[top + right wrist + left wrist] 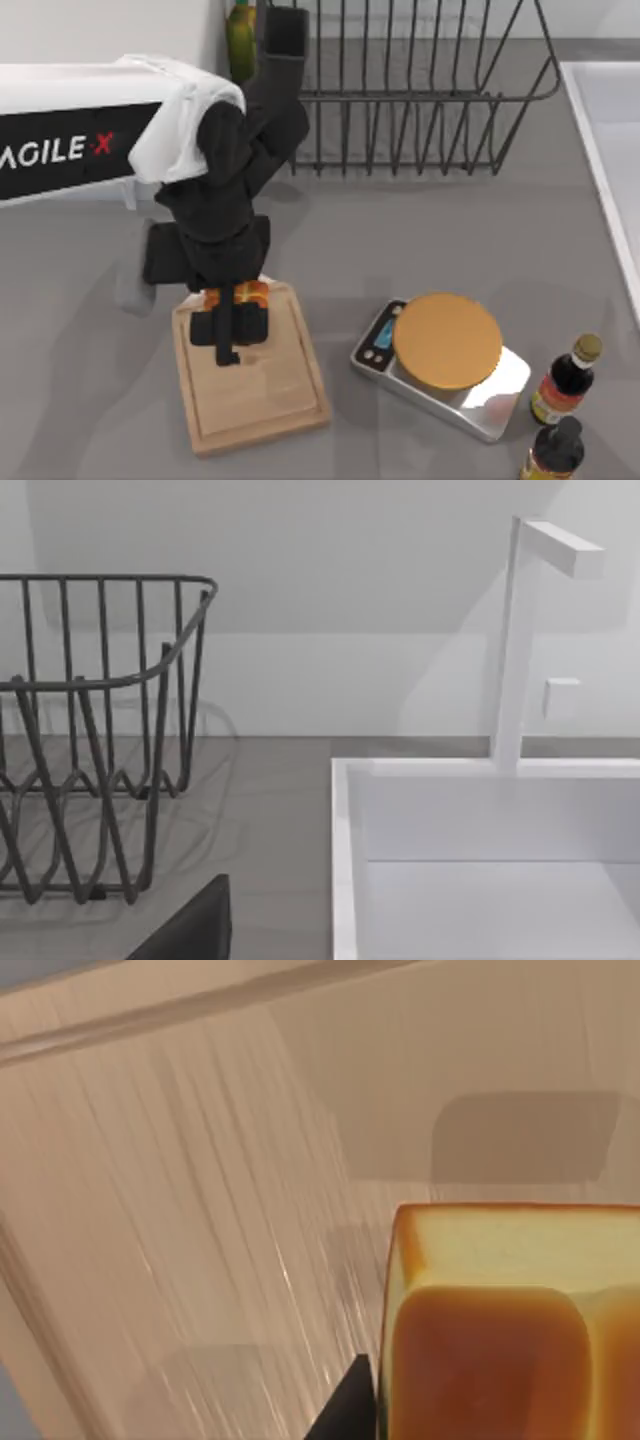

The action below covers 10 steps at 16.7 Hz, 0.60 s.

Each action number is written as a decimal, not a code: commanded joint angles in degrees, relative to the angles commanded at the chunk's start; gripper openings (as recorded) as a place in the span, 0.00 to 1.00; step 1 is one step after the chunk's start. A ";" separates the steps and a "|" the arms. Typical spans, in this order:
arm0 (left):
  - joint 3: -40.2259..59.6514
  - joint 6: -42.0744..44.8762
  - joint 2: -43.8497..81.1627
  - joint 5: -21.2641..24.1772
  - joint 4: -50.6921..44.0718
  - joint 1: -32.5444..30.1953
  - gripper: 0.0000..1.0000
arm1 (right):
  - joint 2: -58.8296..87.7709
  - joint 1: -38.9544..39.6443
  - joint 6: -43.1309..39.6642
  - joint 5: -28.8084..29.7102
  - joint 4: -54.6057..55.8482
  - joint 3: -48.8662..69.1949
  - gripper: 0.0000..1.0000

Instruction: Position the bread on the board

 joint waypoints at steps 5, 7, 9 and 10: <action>-1.73 -0.05 1.00 -0.06 3.01 -0.13 0.00 | 0.00 0.00 0.00 0.00 0.00 0.00 1.00; -2.43 -0.17 1.55 -0.04 4.22 -0.16 0.00 | 0.00 0.00 0.00 0.00 0.00 0.00 1.00; -2.74 -0.23 1.86 -0.04 4.45 -0.17 0.00 | 0.00 0.00 0.00 0.00 0.00 0.00 1.00; -2.74 -0.23 1.86 -0.04 4.45 -0.17 0.00 | 0.00 0.00 0.00 0.00 0.00 0.00 1.00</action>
